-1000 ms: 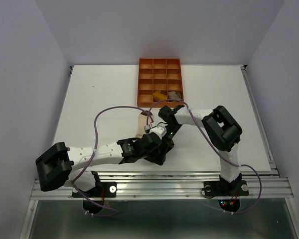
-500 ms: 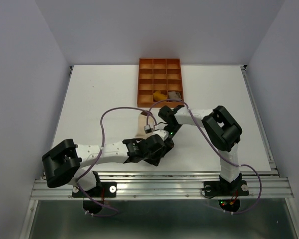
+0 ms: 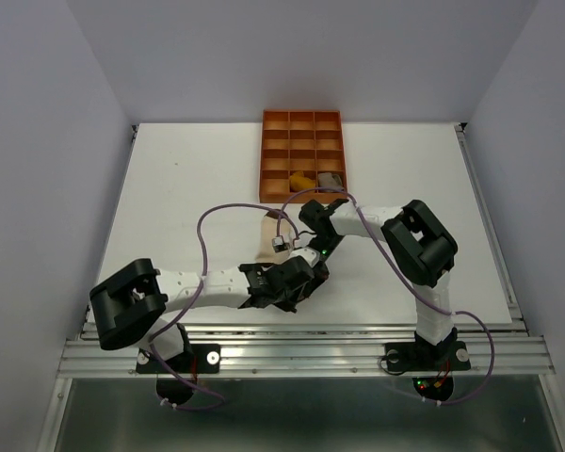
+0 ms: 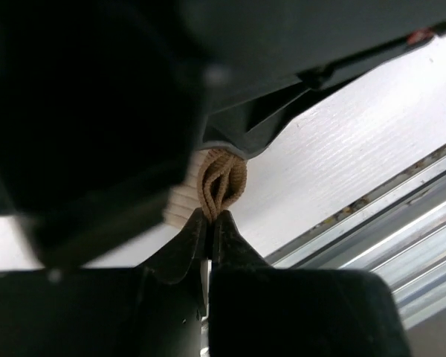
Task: Roll the socks
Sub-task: Roll the sock at the center of the board.
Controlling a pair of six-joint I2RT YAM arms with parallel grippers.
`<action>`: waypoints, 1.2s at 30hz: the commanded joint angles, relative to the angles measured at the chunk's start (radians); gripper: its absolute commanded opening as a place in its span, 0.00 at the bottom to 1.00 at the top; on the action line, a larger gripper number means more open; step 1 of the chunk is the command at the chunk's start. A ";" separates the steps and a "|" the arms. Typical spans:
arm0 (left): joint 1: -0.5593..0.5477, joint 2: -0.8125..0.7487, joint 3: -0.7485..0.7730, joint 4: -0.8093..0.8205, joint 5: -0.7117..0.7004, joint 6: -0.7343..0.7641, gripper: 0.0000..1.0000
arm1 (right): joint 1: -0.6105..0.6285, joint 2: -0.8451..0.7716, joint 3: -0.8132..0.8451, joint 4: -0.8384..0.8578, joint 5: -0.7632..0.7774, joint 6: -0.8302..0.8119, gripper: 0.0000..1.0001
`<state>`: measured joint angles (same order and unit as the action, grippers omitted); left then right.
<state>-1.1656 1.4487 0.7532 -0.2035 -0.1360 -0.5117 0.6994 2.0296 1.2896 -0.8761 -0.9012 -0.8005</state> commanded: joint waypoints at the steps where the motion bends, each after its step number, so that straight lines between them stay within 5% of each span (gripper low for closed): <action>1: -0.005 0.016 0.012 0.029 0.009 -0.007 0.00 | -0.005 -0.014 0.019 0.051 0.044 -0.003 0.01; 4: 0.009 0.033 0.014 0.046 0.000 -0.040 0.00 | -0.005 -0.023 0.016 0.052 0.047 -0.009 0.04; 7: 0.044 0.027 -0.014 0.076 0.016 -0.112 0.00 | -0.005 -0.038 0.008 0.074 0.059 -0.003 0.34; 10: 0.073 -0.008 -0.080 0.162 0.096 -0.181 0.00 | -0.005 -0.068 0.008 0.072 0.065 -0.023 0.45; 18: 0.164 -0.093 -0.198 0.239 0.173 -0.313 0.00 | -0.090 -0.167 -0.021 0.071 -0.016 -0.062 0.58; 27: 0.231 -0.132 -0.328 0.337 0.252 -0.425 0.00 | -0.181 -0.239 -0.067 0.072 -0.096 -0.106 0.61; 36: 0.336 -0.151 -0.420 0.438 0.351 -0.511 0.00 | -0.181 -0.333 -0.180 0.054 -0.122 -0.362 0.61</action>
<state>-0.8646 1.3048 0.3687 0.2668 0.1898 -1.0039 0.5137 1.7821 1.1484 -0.8268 -0.9707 -1.0176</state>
